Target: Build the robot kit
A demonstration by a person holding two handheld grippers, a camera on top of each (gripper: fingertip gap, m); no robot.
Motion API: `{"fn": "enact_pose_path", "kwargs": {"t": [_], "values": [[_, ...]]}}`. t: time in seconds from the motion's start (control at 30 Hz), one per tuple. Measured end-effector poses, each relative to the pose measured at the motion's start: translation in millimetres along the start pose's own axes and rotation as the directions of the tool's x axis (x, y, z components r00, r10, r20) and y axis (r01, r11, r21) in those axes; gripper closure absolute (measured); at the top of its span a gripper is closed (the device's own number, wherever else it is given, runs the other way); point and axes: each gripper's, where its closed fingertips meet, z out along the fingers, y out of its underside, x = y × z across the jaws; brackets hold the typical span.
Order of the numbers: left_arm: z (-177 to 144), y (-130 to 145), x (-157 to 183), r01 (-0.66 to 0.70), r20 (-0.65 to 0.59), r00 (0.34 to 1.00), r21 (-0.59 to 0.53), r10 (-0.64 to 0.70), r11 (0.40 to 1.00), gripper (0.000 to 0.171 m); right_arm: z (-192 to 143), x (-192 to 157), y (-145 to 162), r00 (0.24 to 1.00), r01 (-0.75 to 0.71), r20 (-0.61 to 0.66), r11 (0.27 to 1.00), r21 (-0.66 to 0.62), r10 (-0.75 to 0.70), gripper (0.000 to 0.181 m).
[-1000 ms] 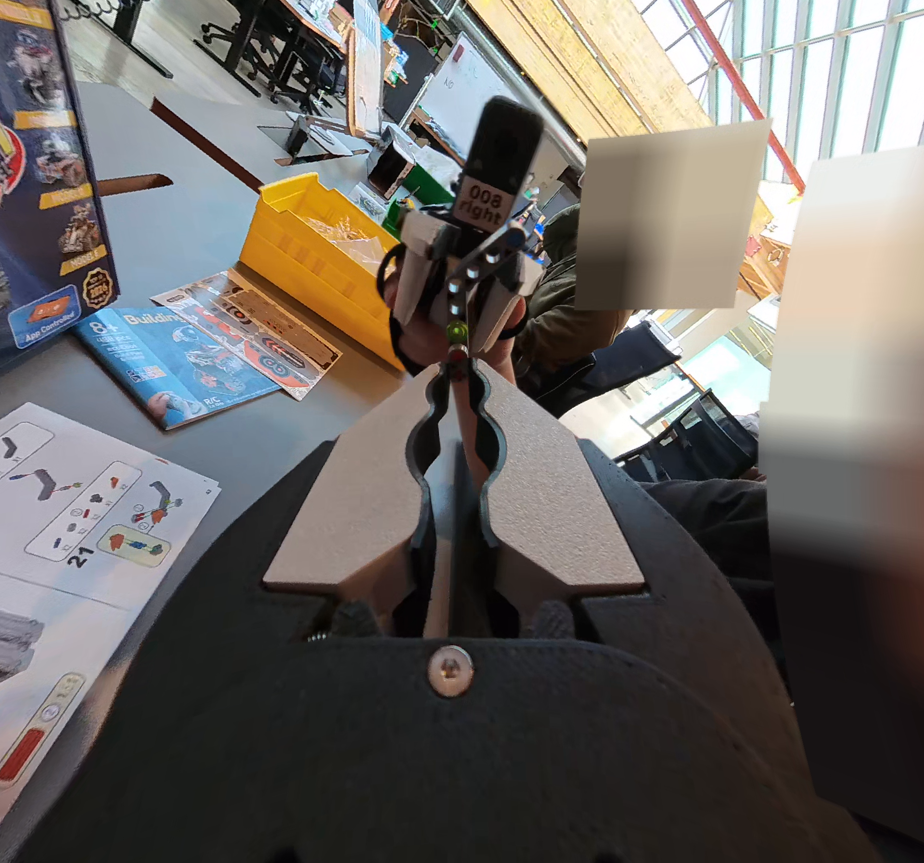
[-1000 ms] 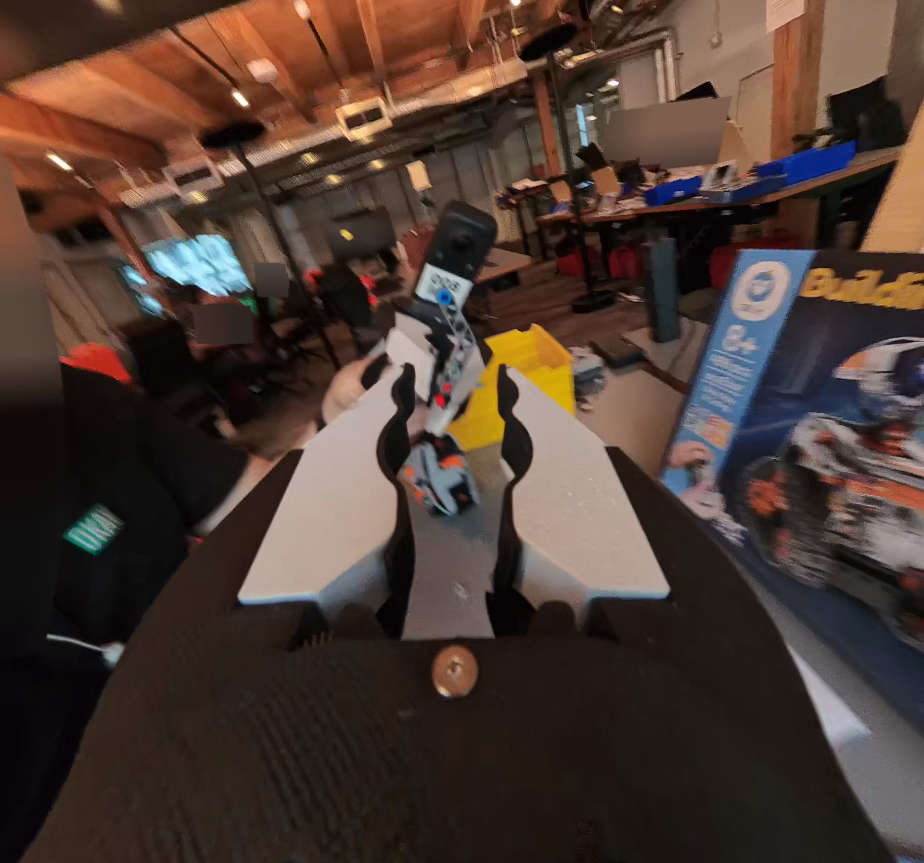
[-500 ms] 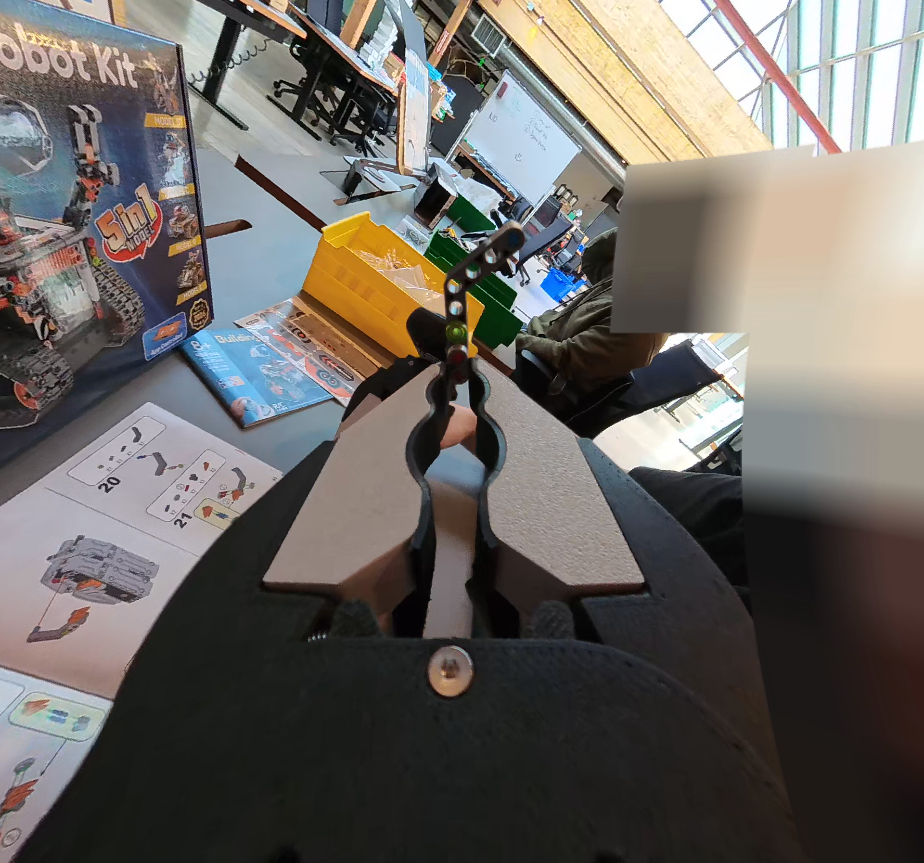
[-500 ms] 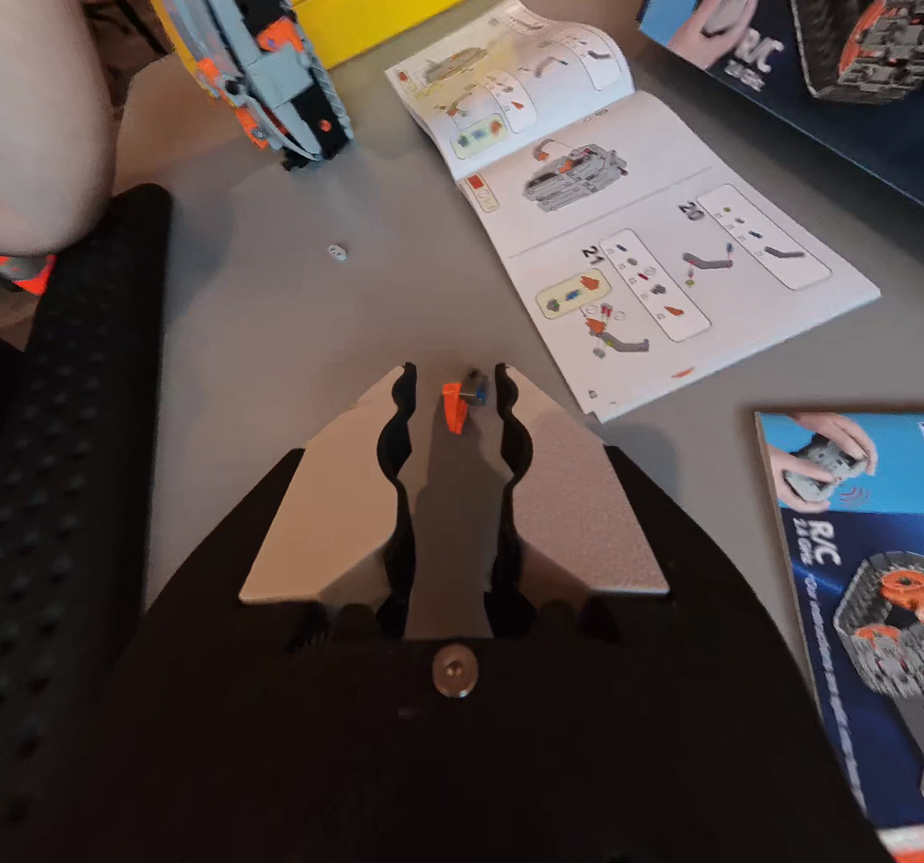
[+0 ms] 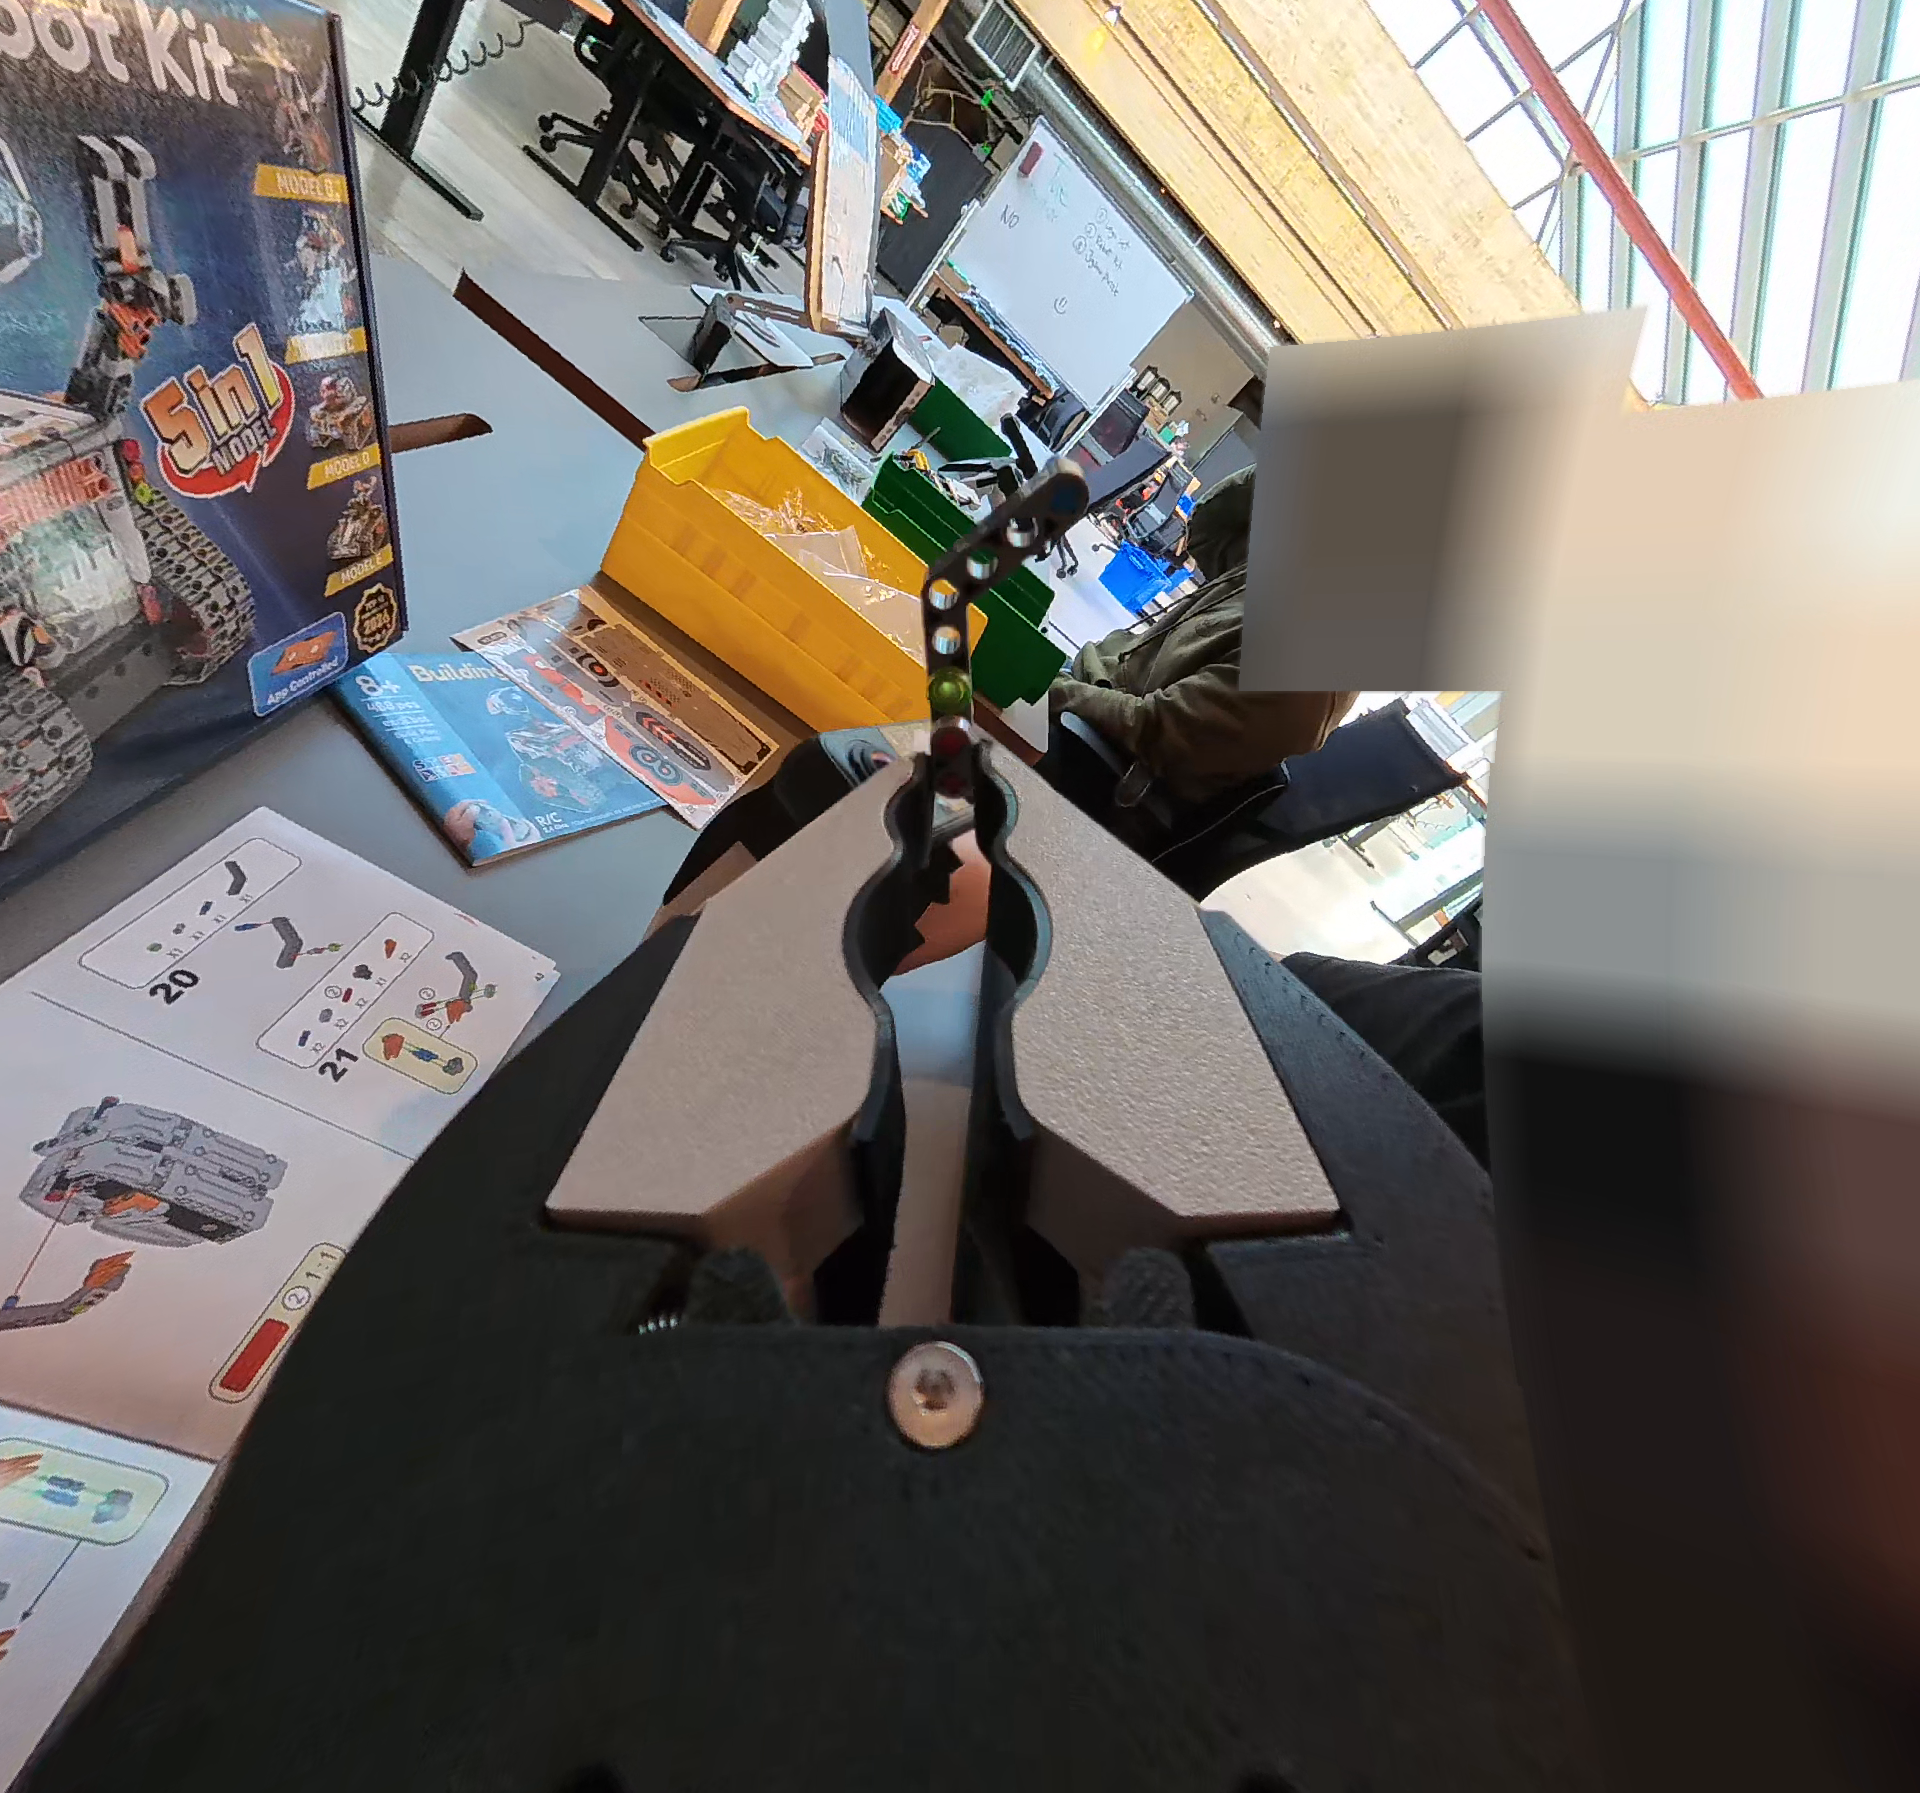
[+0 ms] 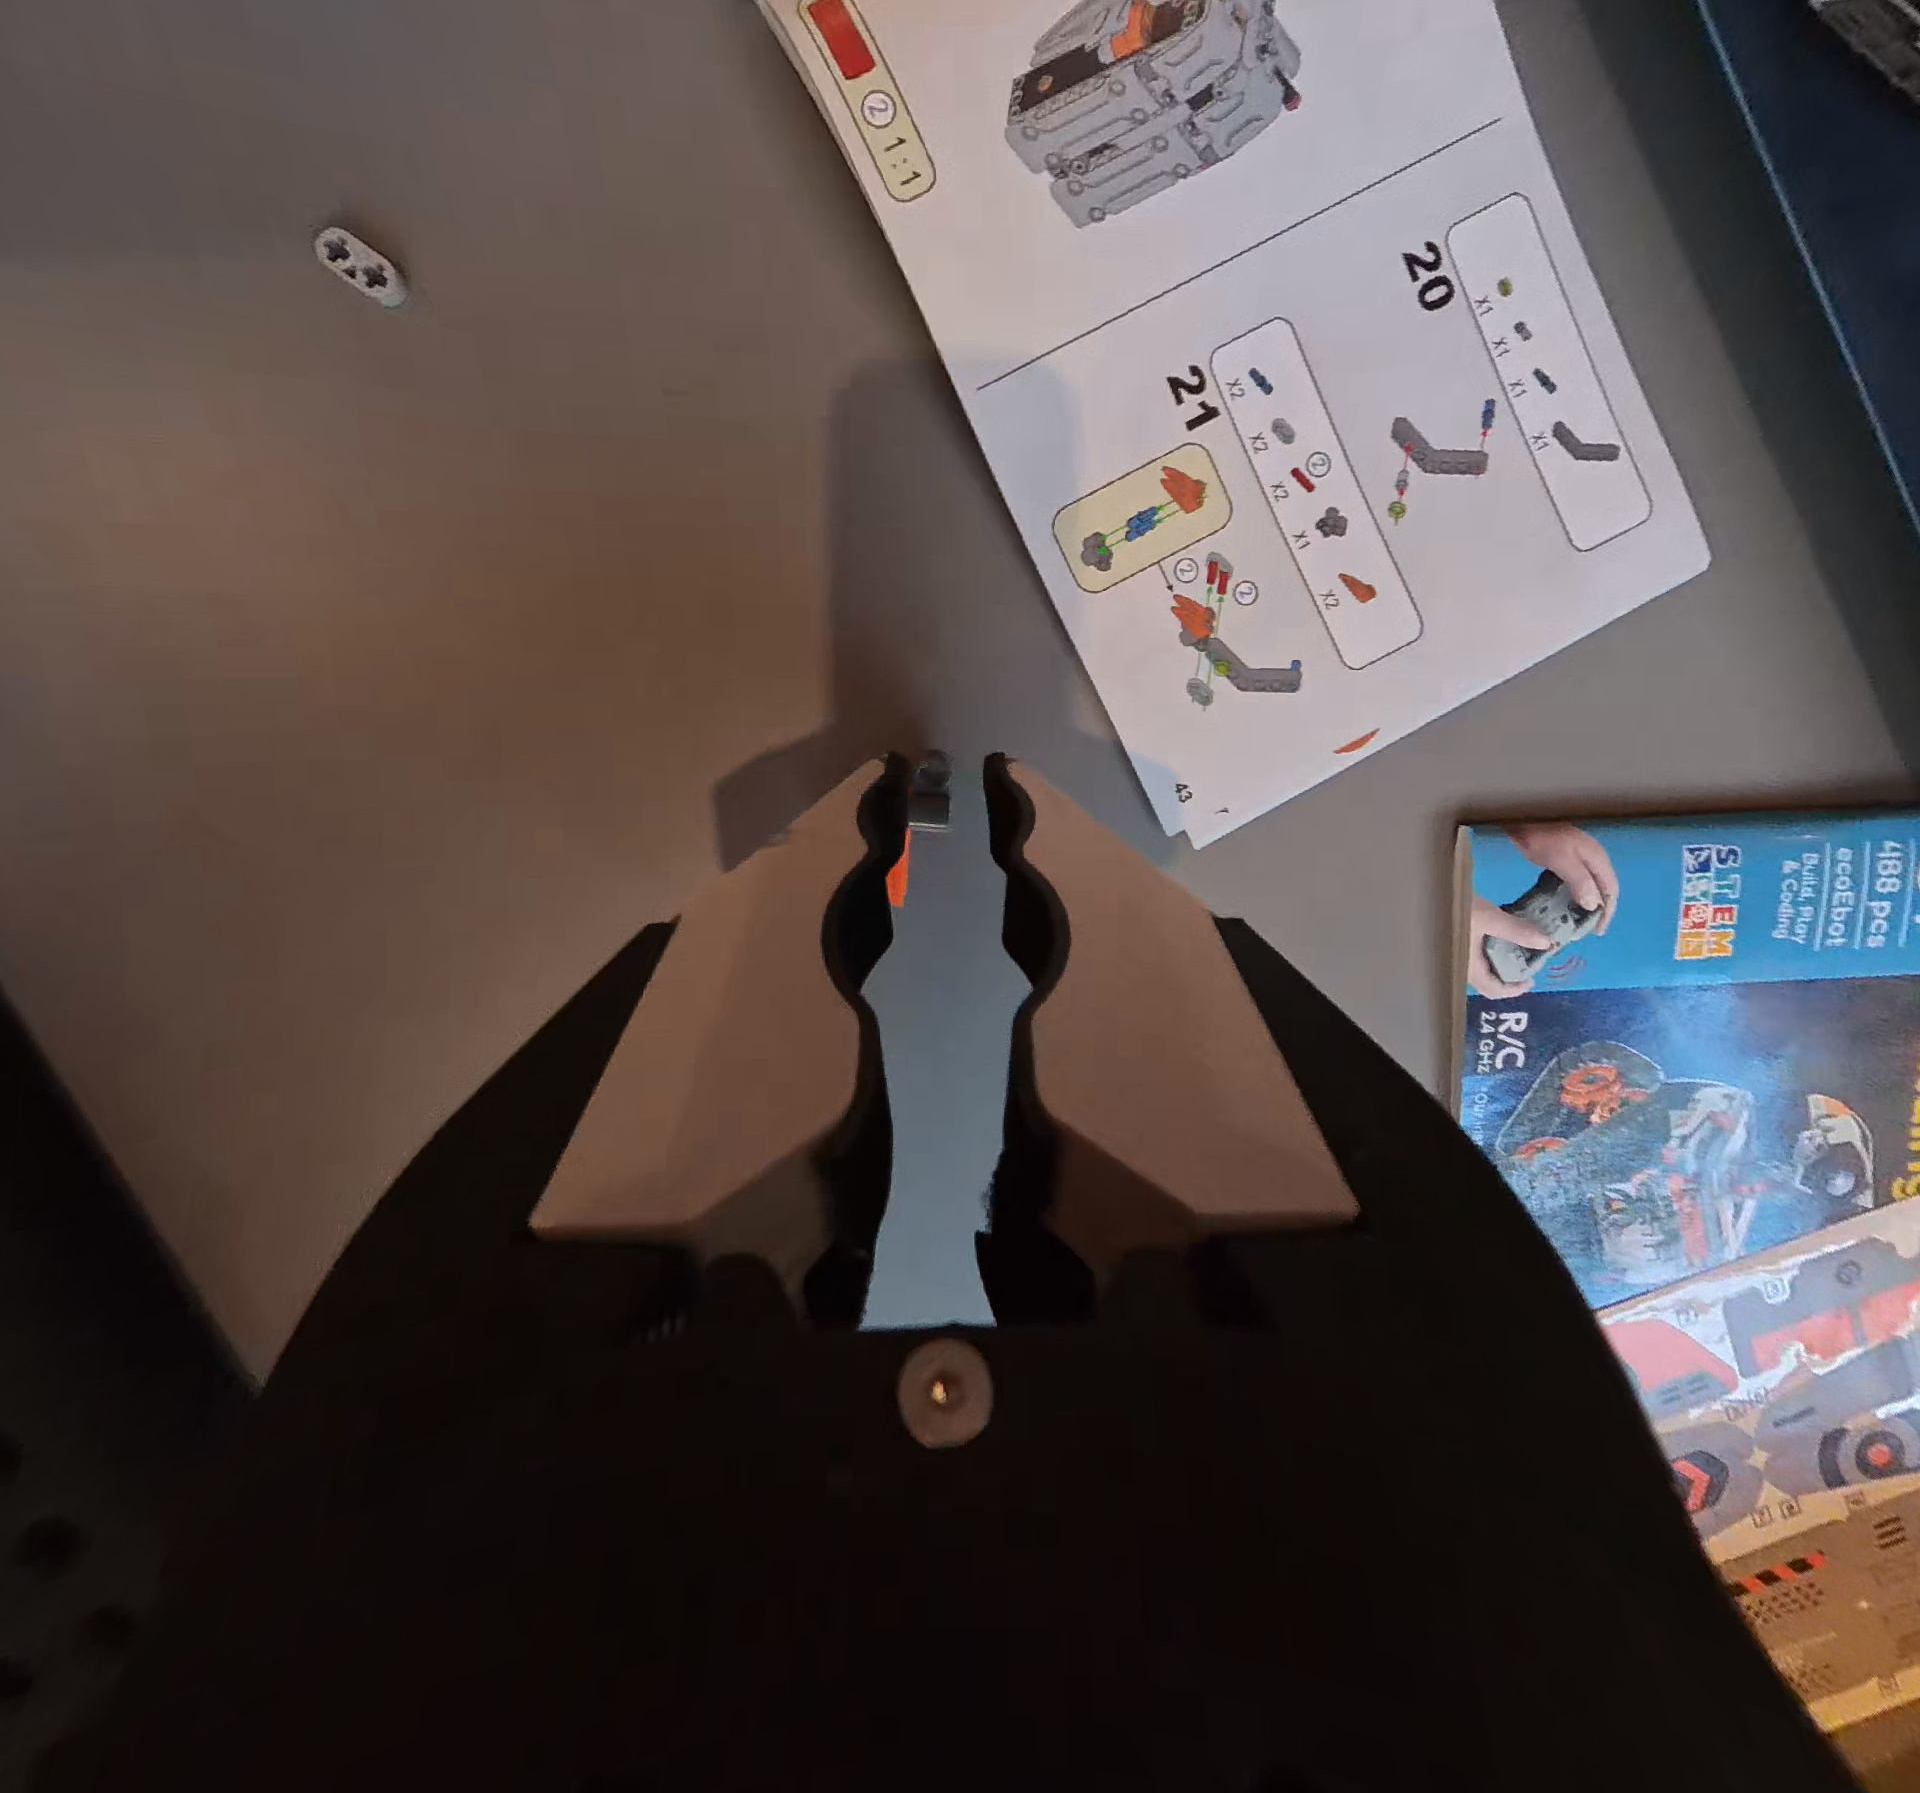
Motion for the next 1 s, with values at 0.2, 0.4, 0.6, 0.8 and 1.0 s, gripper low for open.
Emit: {"fn": "enact_pose_path", "kwargs": {"t": [0.2,0.4,0.6,0.8,1.0], "values": [[-0.7,-1.0,0.0,0.015,-0.011,1.0,0.006,-0.015,1.0,0.166,2.5,-3.4,1.9,1.0,-0.007,0.018,1.0,-0.012,0.007,0.171],[0.2,-0.1,2.2,0.013,-0.015,1.0,0.001,-0.013,1.0,0.166,3.7,-4.5,4.5,1.0,0.003,0.021,1.0,-0.022,-0.003,0.175],[0.5,0.7,-1.8,0.027,-0.014,1.0,-0.001,-0.027,1.0,0.166,-8.4,-6.5,-3.7,0.996,-0.043,0.08,0.995,0.091,0.036,0.175],[10.1,9.7,-7.0,0.009,-0.027,1.0,-0.048,-0.01,0.999,0.167,-78.7,-13.1,-58.8,0.868,-0.387,0.485,0.754,0.531,0.103,0.175],[28.1,19.9,0.1,-0.034,-0.111,0.994,-0.083,0.025,0.996,0.166,-159.9,-1.7,-82.2,0.686,-0.648,0.724,0.392,0.654,-0.074,0.176]]}}
